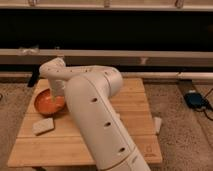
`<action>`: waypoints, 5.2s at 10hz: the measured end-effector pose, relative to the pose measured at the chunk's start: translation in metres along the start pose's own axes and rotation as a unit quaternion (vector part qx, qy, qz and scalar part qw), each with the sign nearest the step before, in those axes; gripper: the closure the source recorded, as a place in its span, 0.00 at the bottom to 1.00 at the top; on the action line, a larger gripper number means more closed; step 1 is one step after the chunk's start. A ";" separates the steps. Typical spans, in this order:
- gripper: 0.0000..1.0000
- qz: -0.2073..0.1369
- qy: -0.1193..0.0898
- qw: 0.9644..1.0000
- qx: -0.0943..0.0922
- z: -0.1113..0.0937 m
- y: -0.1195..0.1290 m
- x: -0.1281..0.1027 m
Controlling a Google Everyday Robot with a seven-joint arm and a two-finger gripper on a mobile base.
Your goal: Drag the ceramic bowl in a circle
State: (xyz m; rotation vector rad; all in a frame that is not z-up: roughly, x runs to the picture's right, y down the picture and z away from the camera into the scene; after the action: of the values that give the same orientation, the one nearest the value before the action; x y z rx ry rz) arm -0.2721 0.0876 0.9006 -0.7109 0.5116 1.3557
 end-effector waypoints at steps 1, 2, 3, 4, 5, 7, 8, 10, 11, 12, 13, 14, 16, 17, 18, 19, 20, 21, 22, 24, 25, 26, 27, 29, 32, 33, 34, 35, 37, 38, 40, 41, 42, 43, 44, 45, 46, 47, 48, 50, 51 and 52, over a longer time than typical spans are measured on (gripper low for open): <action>0.35 0.000 0.002 1.000 -0.002 0.004 -0.001 0.001; 0.37 0.000 0.003 1.000 -0.002 0.008 -0.003 0.001; 0.42 -0.001 0.005 1.000 -0.001 0.011 -0.003 0.002; 0.52 0.000 0.008 1.000 0.000 0.015 -0.004 0.002; 0.63 0.000 0.012 1.000 0.006 0.017 -0.007 0.004; 0.83 0.006 0.017 1.000 0.014 0.017 -0.015 0.008; 0.93 0.010 0.018 1.000 0.016 0.009 -0.022 0.011; 1.00 0.010 0.021 1.000 0.019 -0.012 -0.036 0.023; 1.00 -0.012 0.041 0.999 0.025 -0.027 -0.056 0.055; 1.00 -0.017 0.051 0.998 0.033 -0.029 -0.067 0.067; 1.00 -0.023 0.065 0.997 0.045 -0.029 -0.079 0.082; 1.00 -0.024 0.083 0.994 0.061 -0.027 -0.094 0.097; 1.00 -0.005 0.100 0.991 0.084 -0.023 -0.127 0.110; 1.00 0.015 0.104 0.990 0.092 -0.024 -0.146 0.112; 1.00 0.039 0.102 0.989 0.101 -0.026 -0.169 0.106; 1.00 0.065 0.100 0.987 0.109 -0.027 -0.190 0.096; 1.00 0.088 0.096 0.985 0.113 -0.029 -0.204 0.085; 1.00 0.124 0.090 0.982 0.111 -0.033 -0.221 0.070; 1.00 0.149 0.081 0.979 0.110 -0.037 -0.232 0.060; 1.00 0.180 0.067 0.977 0.098 -0.042 -0.241 0.039; 1.00 0.174 0.063 0.978 0.093 -0.043 -0.232 0.029; 1.00 0.162 0.060 0.981 0.089 -0.044 -0.215 0.021; 1.00 0.147 0.057 0.984 0.086 -0.044 -0.192 0.015; 1.00 0.107 0.055 0.989 0.081 -0.042 -0.140 0.014; 1.00 0.022 0.051 0.995 0.082 -0.042 -0.071 0.041; 1.00 -0.012 0.053 0.995 0.087 -0.041 -0.056 0.056; 1.00 -0.048 0.057 0.993 0.094 -0.041 -0.046 0.070; 1.00 -0.069 0.061 0.991 0.099 -0.041 -0.043 0.079; 1.00 -0.078 0.074 0.988 0.114 -0.040 -0.058 0.098; 1.00 -0.074 0.080 0.987 0.122 -0.042 -0.075 0.105; 1.00 -0.059 0.093 0.985 0.136 -0.044 -0.117 0.123; 1.00 -0.044 0.099 0.984 0.143 -0.047 -0.140 0.132; 1.00 -0.027 0.103 0.983 0.150 -0.048 -0.162 0.138; 1.00 -0.006 0.106 0.982 0.156 -0.050 -0.183 0.141; 1.00 0.019 0.105 0.981 0.160 -0.053 -0.204 0.137; 1.00 0.040 0.102 0.980 0.166 -0.055 -0.222 0.128; 1.00 0.061 0.096 0.979 0.169 -0.057 -0.236 0.115; 1.00 0.079 0.088 0.978 0.171 -0.058 -0.246 0.100; 1.00 0.088 0.081 0.978 0.171 -0.059 -0.247 0.088; 1.00 0.091 0.067 0.980 0.165 -0.058 -0.226 0.064; 1.00 0.088 0.063 0.981 0.159 -0.057 -0.208 0.054; 1.00 0.082 0.060 0.983 0.154 -0.056 -0.191 0.046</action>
State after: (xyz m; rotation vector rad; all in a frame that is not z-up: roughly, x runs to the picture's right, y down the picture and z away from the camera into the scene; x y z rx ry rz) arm -0.0730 0.0676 0.8602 -0.5053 0.8719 1.3519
